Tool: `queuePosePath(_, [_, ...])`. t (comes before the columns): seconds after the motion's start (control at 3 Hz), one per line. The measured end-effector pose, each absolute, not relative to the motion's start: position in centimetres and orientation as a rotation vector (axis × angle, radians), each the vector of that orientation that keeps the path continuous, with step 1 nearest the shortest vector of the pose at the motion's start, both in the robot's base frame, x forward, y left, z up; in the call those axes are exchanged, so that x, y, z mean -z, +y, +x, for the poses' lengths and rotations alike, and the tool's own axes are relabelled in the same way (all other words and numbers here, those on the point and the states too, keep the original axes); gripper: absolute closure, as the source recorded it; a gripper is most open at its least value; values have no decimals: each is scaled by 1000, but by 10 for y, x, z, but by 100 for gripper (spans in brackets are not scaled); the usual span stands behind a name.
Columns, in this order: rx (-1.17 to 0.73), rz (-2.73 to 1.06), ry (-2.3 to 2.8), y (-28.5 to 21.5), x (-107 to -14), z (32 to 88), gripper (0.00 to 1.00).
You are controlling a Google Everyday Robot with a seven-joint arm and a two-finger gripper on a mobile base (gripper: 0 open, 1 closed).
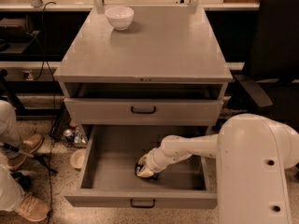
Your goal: Pick rxbar blueberry from middle drawer and place on counter
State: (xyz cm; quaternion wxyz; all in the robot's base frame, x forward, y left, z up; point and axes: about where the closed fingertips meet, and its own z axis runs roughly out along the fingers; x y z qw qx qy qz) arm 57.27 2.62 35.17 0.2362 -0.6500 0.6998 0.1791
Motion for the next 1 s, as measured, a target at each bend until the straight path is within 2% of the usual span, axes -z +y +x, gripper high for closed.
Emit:
queuePosePath(0.33, [-491,-1782,1919,26,-354,573,100])
queuePosePath(1.0, [-519,-1689,1754,-16,-468,561,100])
